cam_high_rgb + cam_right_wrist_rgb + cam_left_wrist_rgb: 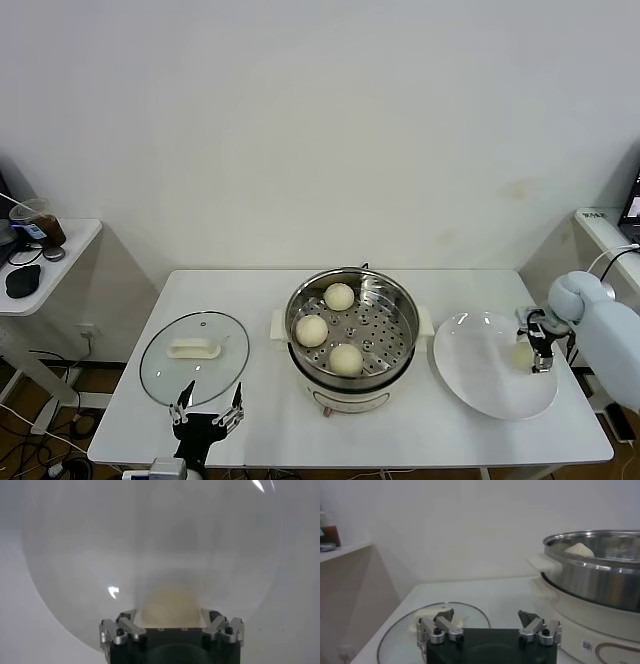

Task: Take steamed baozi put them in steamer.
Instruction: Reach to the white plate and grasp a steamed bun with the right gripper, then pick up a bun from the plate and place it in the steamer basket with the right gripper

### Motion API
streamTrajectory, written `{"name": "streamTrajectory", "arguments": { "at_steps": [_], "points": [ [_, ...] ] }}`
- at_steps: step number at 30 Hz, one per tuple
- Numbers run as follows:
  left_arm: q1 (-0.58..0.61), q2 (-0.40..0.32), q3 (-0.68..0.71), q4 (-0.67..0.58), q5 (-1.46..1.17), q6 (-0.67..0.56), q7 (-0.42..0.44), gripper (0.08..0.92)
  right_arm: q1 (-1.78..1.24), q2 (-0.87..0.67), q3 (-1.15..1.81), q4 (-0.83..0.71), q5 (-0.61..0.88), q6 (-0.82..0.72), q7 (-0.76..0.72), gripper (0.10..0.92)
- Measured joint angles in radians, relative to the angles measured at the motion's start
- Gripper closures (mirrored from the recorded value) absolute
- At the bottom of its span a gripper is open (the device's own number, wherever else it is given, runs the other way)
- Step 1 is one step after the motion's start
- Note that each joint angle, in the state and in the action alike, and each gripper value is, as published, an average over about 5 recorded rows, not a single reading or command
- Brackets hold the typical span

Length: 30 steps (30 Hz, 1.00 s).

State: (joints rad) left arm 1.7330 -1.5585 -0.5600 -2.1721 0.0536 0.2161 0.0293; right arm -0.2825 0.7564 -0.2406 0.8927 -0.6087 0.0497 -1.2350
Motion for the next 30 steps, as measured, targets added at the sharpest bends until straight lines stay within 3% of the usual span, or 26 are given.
{"name": "streamTrajectory", "arguments": {
  "at_steps": [17, 30],
  "points": [
    [-0.009, -0.005, 0.014, -0.002, 0.002, 0.0, -0.001, 0.177, 0.054, -0.042, -0.058, 0.04, 0.065, -0.042, -0.033, 0.681],
    [-0.029, 0.008, 0.015, -0.009, 0.023, -0.002, -0.008, 0.177, 0.379, -0.074, -0.368, 0.24, 0.398, -0.216, -0.11, 0.706]
  ]
}}
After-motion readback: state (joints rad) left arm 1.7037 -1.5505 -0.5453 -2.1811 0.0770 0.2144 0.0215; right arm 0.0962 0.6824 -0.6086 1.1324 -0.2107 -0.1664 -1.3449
